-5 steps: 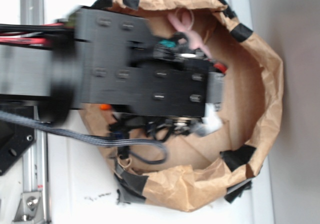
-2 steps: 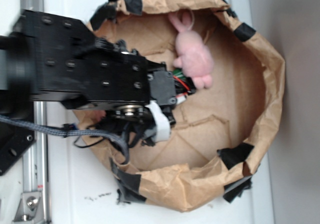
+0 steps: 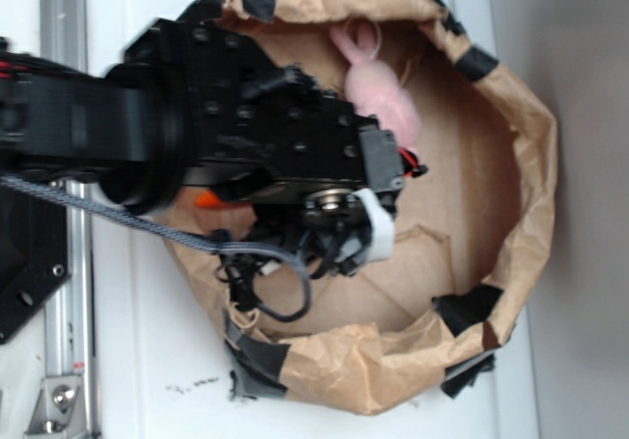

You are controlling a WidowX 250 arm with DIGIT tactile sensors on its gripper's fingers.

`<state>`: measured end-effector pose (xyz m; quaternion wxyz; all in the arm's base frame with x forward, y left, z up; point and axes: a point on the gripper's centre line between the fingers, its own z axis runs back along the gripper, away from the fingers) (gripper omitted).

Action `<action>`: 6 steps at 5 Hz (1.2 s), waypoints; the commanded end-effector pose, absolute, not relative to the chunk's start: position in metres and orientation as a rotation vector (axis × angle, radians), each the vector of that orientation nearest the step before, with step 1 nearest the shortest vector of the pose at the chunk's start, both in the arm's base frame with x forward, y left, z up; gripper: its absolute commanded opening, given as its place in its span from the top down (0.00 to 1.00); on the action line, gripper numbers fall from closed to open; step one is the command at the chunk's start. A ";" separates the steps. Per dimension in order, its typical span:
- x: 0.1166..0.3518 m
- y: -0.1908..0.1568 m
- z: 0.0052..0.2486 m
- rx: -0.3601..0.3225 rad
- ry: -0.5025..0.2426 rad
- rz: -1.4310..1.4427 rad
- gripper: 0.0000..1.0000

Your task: Grab the black box.

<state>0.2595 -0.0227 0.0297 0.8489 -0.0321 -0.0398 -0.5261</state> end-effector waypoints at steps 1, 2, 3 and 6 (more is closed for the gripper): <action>0.249 -0.003 0.032 -0.119 -0.095 -1.053 0.33; 0.242 0.001 0.047 -0.112 -0.120 -0.925 1.00; 0.243 0.006 0.097 -0.001 -0.165 -0.681 1.00; 0.243 0.002 0.183 -0.067 -0.012 0.025 1.00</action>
